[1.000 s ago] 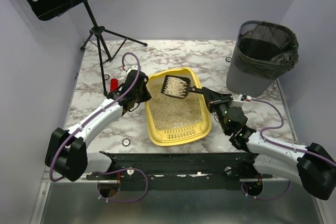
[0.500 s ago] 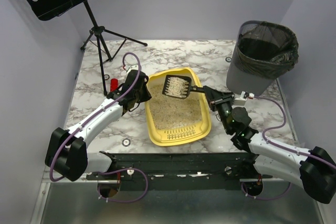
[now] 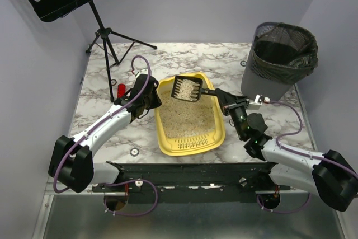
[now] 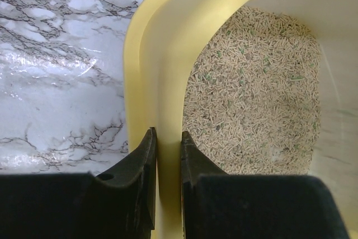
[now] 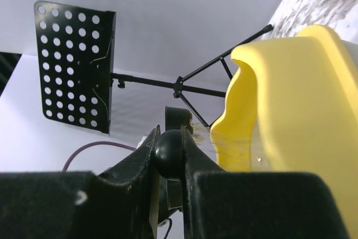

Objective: Clean the litter box

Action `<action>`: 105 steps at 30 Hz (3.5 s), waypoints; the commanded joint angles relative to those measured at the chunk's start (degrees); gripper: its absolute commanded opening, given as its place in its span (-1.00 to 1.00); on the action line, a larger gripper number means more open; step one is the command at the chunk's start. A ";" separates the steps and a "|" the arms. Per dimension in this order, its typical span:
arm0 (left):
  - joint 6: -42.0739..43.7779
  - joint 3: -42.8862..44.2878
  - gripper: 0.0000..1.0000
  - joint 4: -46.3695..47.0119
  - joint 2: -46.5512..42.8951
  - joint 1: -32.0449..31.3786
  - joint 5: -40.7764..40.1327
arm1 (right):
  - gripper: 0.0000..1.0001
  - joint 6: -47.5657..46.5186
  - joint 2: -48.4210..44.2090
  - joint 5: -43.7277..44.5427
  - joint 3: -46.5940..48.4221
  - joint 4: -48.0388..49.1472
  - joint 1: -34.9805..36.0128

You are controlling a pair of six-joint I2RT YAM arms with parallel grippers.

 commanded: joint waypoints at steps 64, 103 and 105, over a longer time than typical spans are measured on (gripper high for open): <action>-1.52 1.89 -1.00 2.15 3.88 -0.67 6.59 | -0.99 -58.03 -9.43 -29.23 5.87 2.16 -1.66; -1.25 3.91 -0.67 0.48 5.28 -0.67 10.01 | -0.50 -42.29 1.64 -21.12 30.12 -47.23 -3.16; -1.34 3.83 -0.28 0.74 4.76 -0.58 10.80 | -0.30 -43.26 3.48 -22.02 31.18 -48.81 -3.07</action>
